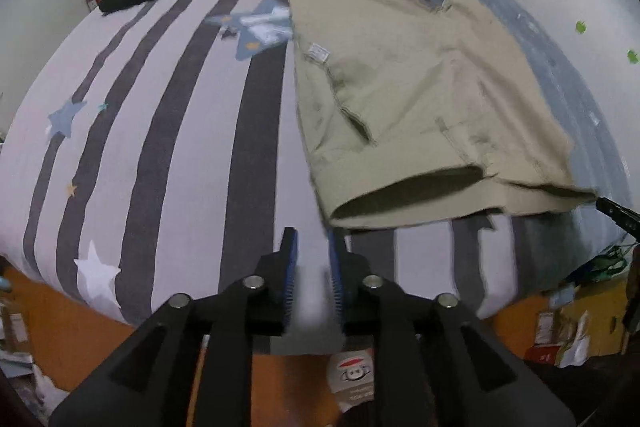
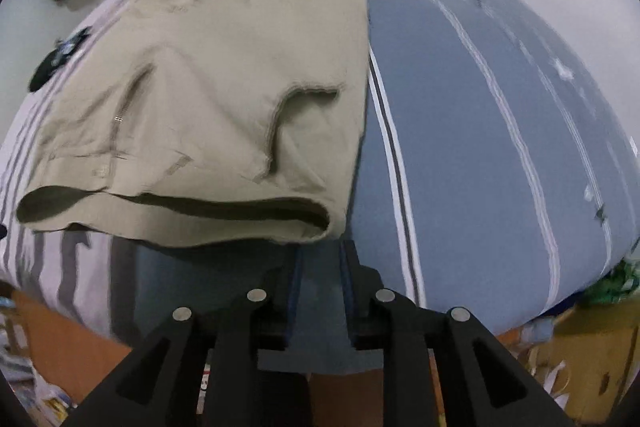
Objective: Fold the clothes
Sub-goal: 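Lay the khaki jacket flat on the bed with both grippers, then release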
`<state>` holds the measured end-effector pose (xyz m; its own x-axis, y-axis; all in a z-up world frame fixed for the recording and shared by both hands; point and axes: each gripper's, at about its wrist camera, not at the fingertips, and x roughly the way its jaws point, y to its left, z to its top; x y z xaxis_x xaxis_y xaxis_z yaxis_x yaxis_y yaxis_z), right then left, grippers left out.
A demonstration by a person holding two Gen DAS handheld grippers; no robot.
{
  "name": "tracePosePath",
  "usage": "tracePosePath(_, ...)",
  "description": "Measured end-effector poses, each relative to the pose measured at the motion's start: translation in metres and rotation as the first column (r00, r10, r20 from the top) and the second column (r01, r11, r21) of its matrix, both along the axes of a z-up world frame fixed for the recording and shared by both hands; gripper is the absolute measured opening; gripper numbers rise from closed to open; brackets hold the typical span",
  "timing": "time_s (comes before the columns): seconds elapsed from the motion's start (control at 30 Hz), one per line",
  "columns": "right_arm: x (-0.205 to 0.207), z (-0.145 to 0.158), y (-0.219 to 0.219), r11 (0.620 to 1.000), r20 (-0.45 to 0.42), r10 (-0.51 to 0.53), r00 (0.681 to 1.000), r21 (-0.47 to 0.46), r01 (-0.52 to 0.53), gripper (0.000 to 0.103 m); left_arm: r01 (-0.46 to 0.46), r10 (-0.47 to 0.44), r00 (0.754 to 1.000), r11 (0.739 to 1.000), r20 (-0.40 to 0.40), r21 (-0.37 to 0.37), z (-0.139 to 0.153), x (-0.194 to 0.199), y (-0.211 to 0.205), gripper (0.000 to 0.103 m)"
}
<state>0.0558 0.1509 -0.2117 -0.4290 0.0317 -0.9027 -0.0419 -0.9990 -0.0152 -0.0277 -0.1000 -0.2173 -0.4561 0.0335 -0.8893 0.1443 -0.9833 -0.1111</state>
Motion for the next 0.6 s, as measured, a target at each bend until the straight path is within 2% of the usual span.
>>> tracePosePath(0.07, -0.003, 0.016, -0.006, 0.999, -0.041, 0.025, 0.999, -0.027, -0.027, 0.035, 0.019, -0.020, 1.000, 1.000, -0.024, -0.002, 0.005, -0.014, 0.007, 0.031)
tracePosePath(0.13, -0.015, 0.020, -0.017, 0.996, -0.066, 0.066, 0.996, -0.058, -0.070, 0.041, 0.038, -0.037, 0.999, 0.999, -0.039, 0.026, 0.005, -0.028, 0.021, 0.032)
tracePosePath(0.23, -0.026, 0.013, -0.044, 0.985, -0.062, 0.122, 0.991, -0.118, -0.128, 0.041, 0.075, -0.070, 0.994, 0.996, -0.081, 0.057, 0.002, -0.039, 0.052, 0.033)
tracePosePath(0.3, -0.022, 0.010, -0.066, 0.981, -0.093, 0.179, 0.980, -0.065, -0.185, 0.041, 0.106, -0.101, 0.990, 0.993, -0.104, 0.051, -0.002, -0.044, 0.073, 0.034)
tracePosePath(0.4, -0.035, -0.009, -0.096, 0.963, -0.105, 0.258, 0.960, -0.051, -0.264, 0.041, 0.153, -0.149, 0.984, 0.988, -0.097, 0.028, -0.017, -0.063, 0.103, 0.035)
tracePosePath(0.47, -0.040, -0.027, -0.113, 0.952, -0.082, 0.294, 0.952, -0.063, -0.299, 0.041, 0.183, -0.182, 0.981, 0.983, -0.073, -0.004, -0.027, -0.067, 0.120, 0.039)
tracePosePath(0.6, -0.038, -0.050, -0.135, 0.935, -0.074, 0.351, 0.933, -0.023, -0.353, 0.044, 0.223, -0.229, 0.972, 0.971, -0.060, -0.090, -0.035, -0.060, 0.140, 0.045)
